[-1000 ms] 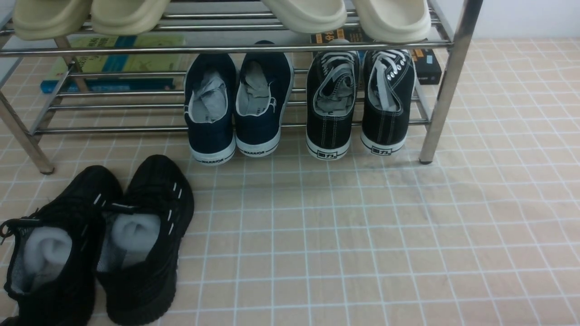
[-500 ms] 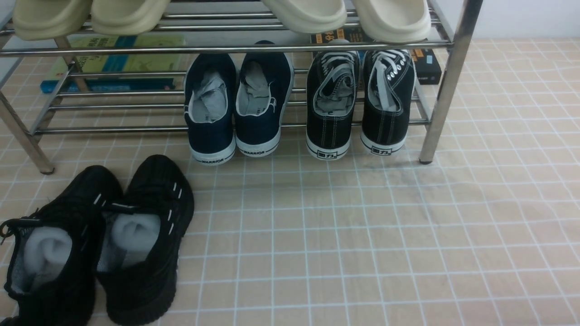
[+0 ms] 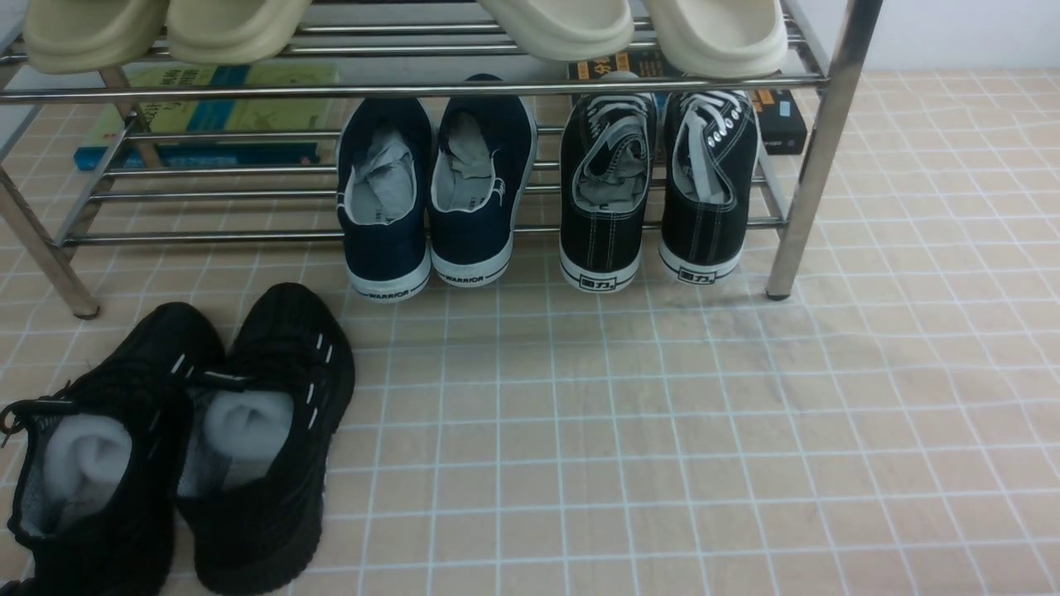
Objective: Take the shoes off the shelf from the light coffee tablecloth by hand.
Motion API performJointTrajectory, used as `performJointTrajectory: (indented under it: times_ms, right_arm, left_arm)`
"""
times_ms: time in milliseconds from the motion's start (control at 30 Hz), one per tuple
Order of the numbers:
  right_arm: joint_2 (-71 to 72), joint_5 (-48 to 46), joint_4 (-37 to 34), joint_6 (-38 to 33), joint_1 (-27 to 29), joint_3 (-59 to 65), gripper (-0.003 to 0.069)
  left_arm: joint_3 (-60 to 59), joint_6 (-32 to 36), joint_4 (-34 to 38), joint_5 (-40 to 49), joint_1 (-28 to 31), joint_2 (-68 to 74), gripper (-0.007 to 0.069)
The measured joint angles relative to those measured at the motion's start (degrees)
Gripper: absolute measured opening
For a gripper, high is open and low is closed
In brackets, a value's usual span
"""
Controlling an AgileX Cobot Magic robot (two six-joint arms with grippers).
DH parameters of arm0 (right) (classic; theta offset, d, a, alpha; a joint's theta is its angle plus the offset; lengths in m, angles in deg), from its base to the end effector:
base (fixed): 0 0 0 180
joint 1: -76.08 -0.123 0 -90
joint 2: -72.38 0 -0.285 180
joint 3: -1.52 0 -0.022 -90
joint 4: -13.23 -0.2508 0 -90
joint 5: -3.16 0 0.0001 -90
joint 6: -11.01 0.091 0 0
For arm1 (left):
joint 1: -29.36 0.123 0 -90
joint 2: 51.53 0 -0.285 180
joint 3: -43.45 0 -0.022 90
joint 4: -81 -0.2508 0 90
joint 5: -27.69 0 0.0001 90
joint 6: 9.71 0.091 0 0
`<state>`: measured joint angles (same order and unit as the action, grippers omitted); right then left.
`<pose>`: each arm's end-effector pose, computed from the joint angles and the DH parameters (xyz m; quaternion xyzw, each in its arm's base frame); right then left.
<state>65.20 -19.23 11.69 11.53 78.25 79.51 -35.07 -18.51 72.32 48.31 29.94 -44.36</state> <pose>0.0520 -0.0010 0.1741 0.0259 0.8063 0.0030 0.5909 0.0529 0.0054 0.1741 -0.0247 0.7986 0.0208 0.6010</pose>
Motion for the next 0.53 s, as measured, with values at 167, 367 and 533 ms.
performJointTrajectory:
  times_ms: [167,367,533]
  right_arm:
    - [0.00,0.00,0.00,0.00,0.00,0.00,0.0237]
    - [0.00,0.00,0.00,0.00,0.00,0.00,0.0237]
    - [0.00,0.00,0.00,0.00,0.00,0.00,0.0237]
  left_arm:
    - [0.00,-0.05,0.00,0.00,0.00,0.00,0.0083]
    - [0.00,-0.05,0.00,0.00,0.00,0.00,0.0088]
    - [0.00,-0.05,0.00,0.00,0.00,0.00,0.0093]
